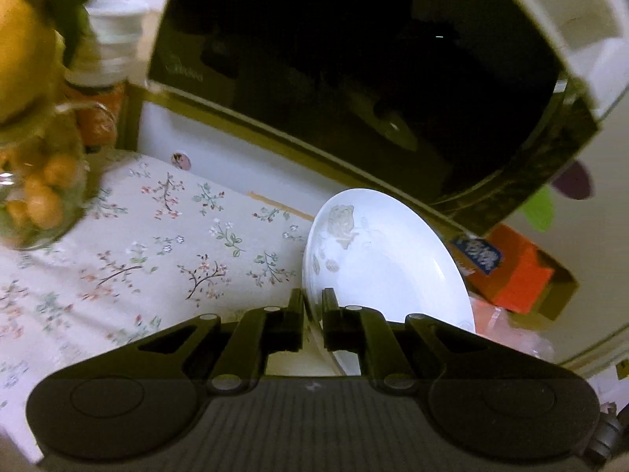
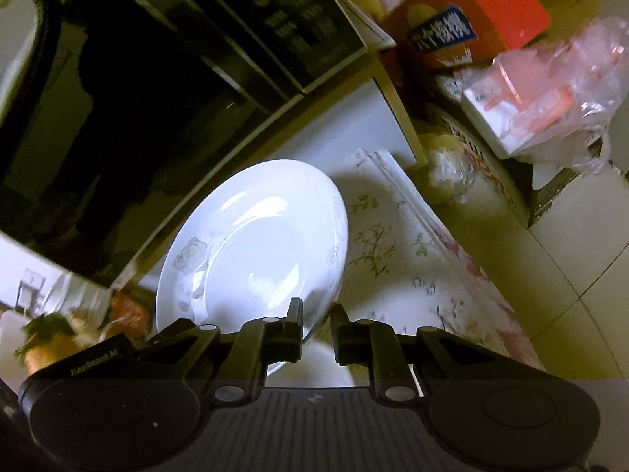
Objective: Organize plates and bowls
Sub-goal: 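Press the held blue plates against the white plate near the microwave with both grippers, then carry the white and blue plate stack back over the tablecloth with both grippers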
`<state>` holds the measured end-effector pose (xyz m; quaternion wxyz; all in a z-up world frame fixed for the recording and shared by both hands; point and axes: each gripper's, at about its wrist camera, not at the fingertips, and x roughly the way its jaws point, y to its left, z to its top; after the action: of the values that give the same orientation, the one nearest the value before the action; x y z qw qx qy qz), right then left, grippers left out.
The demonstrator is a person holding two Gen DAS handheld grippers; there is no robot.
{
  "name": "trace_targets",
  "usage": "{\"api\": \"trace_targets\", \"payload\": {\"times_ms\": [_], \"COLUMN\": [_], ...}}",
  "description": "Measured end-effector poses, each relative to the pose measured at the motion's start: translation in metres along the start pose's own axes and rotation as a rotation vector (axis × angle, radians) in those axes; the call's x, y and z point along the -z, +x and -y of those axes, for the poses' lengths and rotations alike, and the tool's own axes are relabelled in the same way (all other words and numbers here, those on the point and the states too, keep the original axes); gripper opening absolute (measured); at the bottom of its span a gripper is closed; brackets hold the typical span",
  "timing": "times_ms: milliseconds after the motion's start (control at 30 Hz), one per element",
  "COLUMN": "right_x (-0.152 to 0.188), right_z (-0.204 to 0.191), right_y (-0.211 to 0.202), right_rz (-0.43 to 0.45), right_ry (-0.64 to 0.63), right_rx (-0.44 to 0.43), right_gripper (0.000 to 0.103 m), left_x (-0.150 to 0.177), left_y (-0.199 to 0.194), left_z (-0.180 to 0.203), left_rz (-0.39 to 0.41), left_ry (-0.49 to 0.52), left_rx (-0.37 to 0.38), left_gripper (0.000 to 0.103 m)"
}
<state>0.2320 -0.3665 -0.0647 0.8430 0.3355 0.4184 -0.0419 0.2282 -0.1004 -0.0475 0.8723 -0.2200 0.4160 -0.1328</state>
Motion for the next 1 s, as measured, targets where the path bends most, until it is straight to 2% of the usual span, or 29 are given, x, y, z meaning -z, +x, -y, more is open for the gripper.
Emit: {"api": "trace_targets", "payload": {"times_ms": [300,533,767,1000], "right_x": [0.057,0.123,0.187,0.236], "right_z": [-0.033,-0.048,-0.068,-0.084], "right_y": [-0.092,-0.126,-0.125,-0.106], "right_rz": [0.074,0.044,-0.047,-0.159], "right_ry": [-0.17,-0.244,-0.34,-0.457], "right_rx": [-0.042,-0.1,-0.144,-0.132], "right_gripper": [0.015,0.017,0.018,0.018], "left_x": [0.034,0.067,0.11,0.143], "left_y": [-0.106,-0.167,-0.206,-0.214], "left_z": [-0.02,-0.051,-0.103,-0.152], "left_rz": [0.068,0.116,0.125,0.089], "left_ry": [-0.024,-0.029,-0.088,-0.156], "left_rx": [0.027,-0.035,-0.124,-0.184], "left_gripper": [0.007,0.007,0.007,0.008]}}
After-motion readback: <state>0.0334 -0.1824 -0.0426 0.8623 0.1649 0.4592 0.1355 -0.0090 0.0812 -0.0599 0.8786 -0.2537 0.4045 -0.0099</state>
